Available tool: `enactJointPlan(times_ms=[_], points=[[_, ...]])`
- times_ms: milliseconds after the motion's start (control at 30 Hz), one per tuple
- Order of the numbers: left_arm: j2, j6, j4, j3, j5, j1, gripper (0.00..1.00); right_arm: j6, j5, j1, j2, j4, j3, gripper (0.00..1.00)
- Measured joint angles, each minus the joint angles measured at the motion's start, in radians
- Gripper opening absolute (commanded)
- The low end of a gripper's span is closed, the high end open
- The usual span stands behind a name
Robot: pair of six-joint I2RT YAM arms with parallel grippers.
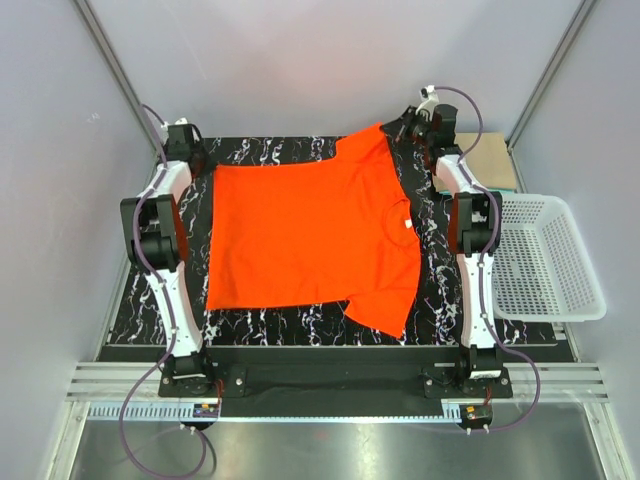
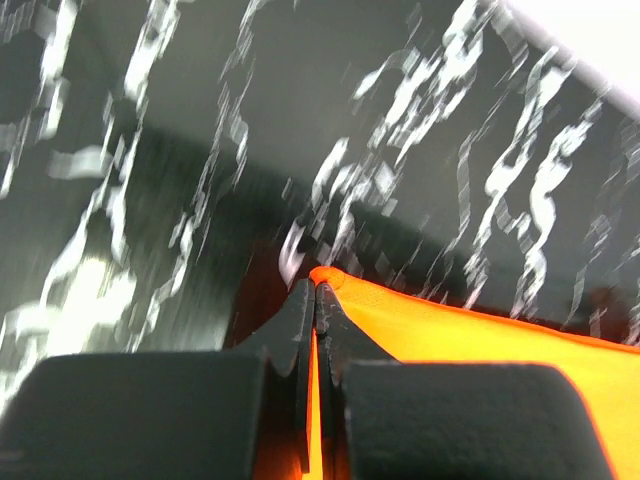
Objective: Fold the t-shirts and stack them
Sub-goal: Flatten the tshirt out, then fold the tshirt
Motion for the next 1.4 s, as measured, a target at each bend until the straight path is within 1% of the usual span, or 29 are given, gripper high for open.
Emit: enactJointPlan(times_ms=[67, 133, 267, 400, 500, 633, 767, 867, 1167, 1400], points=[[0.043, 0.006, 0.016, 0.068, 0.027, 0.007, 0.00, -0.008, 0.011, 0.000, 0.045, -0.003, 0.095, 0.00], [0.064, 0.014, 0.032, 0.105, 0.047, 0.008, 0.00, -0.017, 0.016, 0.001, 0.066, -0.011, 0.143, 0.00], [0.068, 0.032, 0.035, 0.124, 0.064, 0.008, 0.00, -0.039, 0.028, 0.001, 0.070, -0.020, 0.149, 0.00], [0.076, 0.050, -0.005, 0.166, 0.066, 0.008, 0.00, -0.053, 0.035, 0.002, 0.063, -0.019, 0.100, 0.00], [0.080, 0.056, -0.028, 0.191, 0.065, 0.012, 0.00, -0.076, 0.064, 0.005, 0.019, -0.039, -0.012, 0.00], [0.080, 0.060, -0.048, 0.190, 0.063, 0.016, 0.00, -0.122, 0.126, 0.022, -0.103, -0.073, -0.221, 0.00], [0.080, 0.070, -0.051, 0.182, 0.061, 0.016, 0.00, -0.159, 0.182, 0.047, -0.232, -0.077, -0.365, 0.00], [0.080, 0.080, -0.058, 0.160, 0.058, 0.016, 0.00, -0.177, 0.205, 0.061, -0.316, -0.068, -0.435, 0.00], [0.056, 0.091, -0.081, -0.002, 0.026, 0.016, 0.00, -0.230, 0.267, 0.087, -0.542, -0.058, -0.673, 0.00], [-0.091, 0.090, -0.085, -0.121, -0.021, 0.016, 0.00, -0.245, 0.297, 0.121, -0.682, -0.061, -0.873, 0.00]])
